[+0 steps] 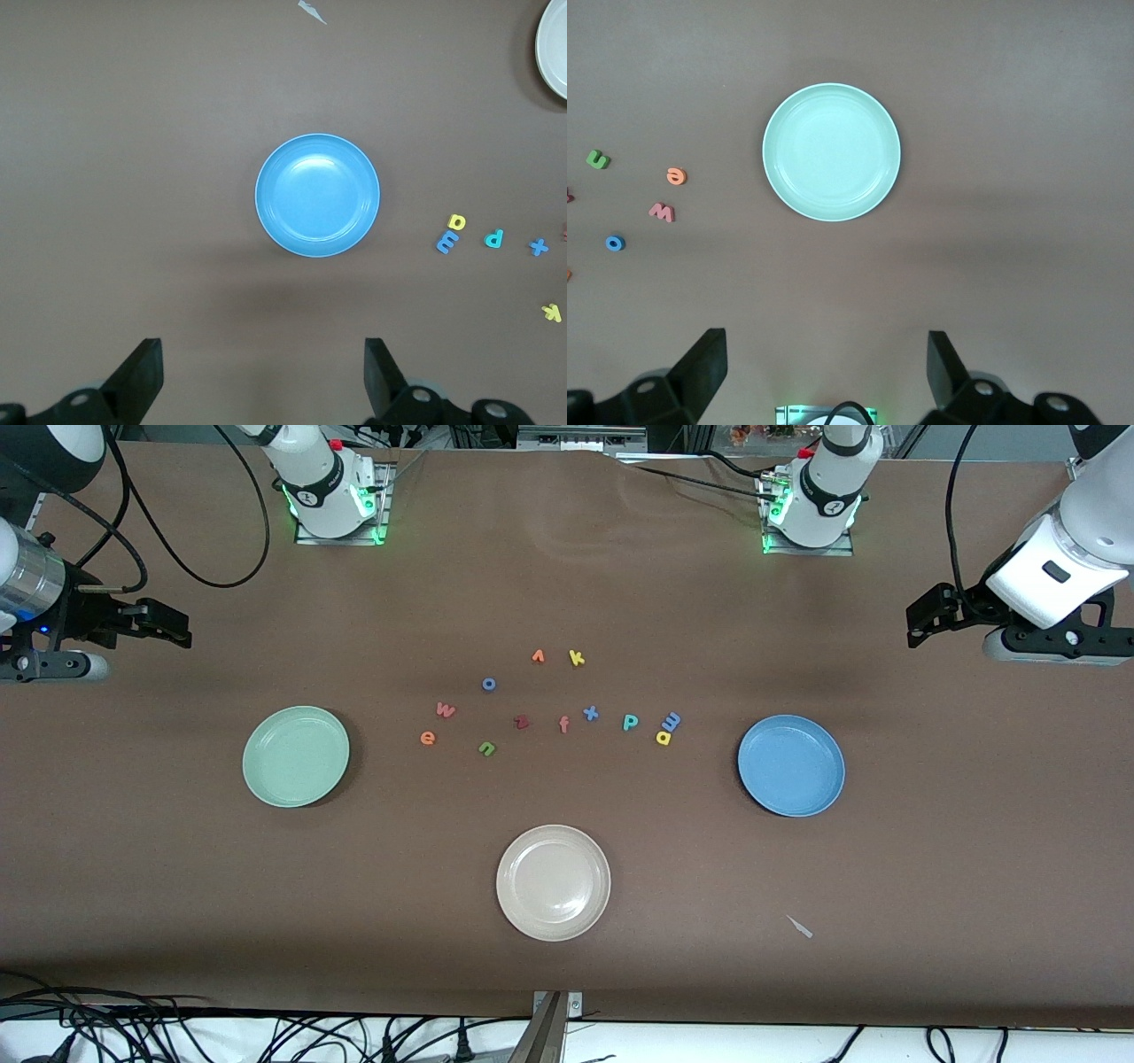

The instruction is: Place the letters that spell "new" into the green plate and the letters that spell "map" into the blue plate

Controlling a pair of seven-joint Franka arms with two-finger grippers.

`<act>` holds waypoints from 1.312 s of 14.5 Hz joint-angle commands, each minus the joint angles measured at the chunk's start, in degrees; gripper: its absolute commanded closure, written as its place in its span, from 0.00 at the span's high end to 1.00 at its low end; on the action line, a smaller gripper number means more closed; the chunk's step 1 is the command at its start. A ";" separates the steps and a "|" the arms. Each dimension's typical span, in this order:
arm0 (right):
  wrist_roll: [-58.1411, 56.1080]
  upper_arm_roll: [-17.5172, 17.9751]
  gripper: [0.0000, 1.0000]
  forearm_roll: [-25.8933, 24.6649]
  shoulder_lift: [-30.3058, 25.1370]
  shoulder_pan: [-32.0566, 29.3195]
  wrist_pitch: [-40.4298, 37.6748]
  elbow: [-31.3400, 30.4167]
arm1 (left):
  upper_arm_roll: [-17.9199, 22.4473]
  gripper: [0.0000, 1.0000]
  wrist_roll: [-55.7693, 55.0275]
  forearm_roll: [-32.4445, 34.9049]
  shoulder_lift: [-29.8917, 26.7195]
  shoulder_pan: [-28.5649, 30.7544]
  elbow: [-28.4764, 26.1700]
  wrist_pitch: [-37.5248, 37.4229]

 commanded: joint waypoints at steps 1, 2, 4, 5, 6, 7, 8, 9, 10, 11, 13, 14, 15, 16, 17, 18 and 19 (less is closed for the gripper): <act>0.45 -0.10 1.00 0.76 -0.25 0.06 0.42 -0.34 | 0.04 1.00 0.46 1.48 1.00 -0.57 2.07 -1.51; 0.45 -0.10 1.00 0.76 -0.25 0.06 0.42 -0.34 | 0.04 1.00 0.55 1.48 1.00 -0.57 2.07 -1.51; 0.45 -0.10 1.00 0.76 -0.25 -0.02 0.42 -0.34 | 0.04 1.00 0.99 1.57 1.00 -0.57 2.07 -1.51; 0.45 -0.10 1.00 0.76 -0.25 0.06 0.42 -0.34 | -0.05 1.00 0.99 1.57 1.00 -0.57 2.07 -1.51; 0.45 -0.10 1.00 0.76 -0.25 -0.02 0.42 -0.34 | -0.31 1.00 0.91 1.57 1.00 -0.57 2.07 -1.51; 0.45 -0.10 1.00 0.85 -0.25 0.06 0.42 -0.34 | -0.92 1.00 0.73 1.57 1.00 -0.57 2.07 -1.51; 0.45 -0.10 1.00 0.85 -0.25 0.06 0.33 -0.34 | -1.01 1.00 0.56 1.57 1.00 -0.57 2.07 -1.51; 0.45 -0.10 1.00 0.77 -0.25 0.06 0.33 -0.34 | -1.01 1.00 0.47 1.57 1.00 -0.57 2.07 -1.51; 0.45 -0.10 1.00 0.85 -0.25 0.06 0.33 -0.34 | -1.19 1.00 0.38 1.57 1.00 -0.65 2.15 -1.51; 0.45 -0.10 1.00 0.85 -0.25 0.06 0.33 -0.34 | -1.28 1.00 0.38 1.57 1.00 -0.65 2.16 -1.51; 0.45 -0.10 1.00 0.85 -0.25 0.06 0.33 -0.34 | -1.28 1.00 0.38 1.57 1.00 -0.65 2.16 -1.51; 0.45 -0.10 1.00 0.85 -0.25 0.06 0.33 -0.34 | -1.28 1.00 0.38 1.57 1.00 -0.65 2.16 -1.51; 0.45 -0.10 1.00 0.85 -0.25 0.06 0.33 -0.34 | -1.19 1.00 0.38 1.57 1.00 -0.65 2.16 -1.51; 0.45 -0.10 1.00 0.85 -0.25 0.06 0.24 -0.34 | -1.19 1.00 0.55 1.57 1.00 -0.57 2.16 -1.51; 0.45 -0.10 1.00 0.85 -0.25 0.06 0.24 -0.34 | -1.19 1.00 0.64 1.57 1.00 -0.57 2.16 -1.51; 0.45 -0.10 1.00 0.85 -0.25 -0.02 0.24 -0.34 | -1.19 1.00 0.38 1.66 1.00 -0.65 2.16 -1.51; 0.45 -0.10 1.00 0.85 -0.16 0.06 0.24 -0.34 | -1.28 1.00 0.29 1.57 1.00 -0.65 2.16 -1.51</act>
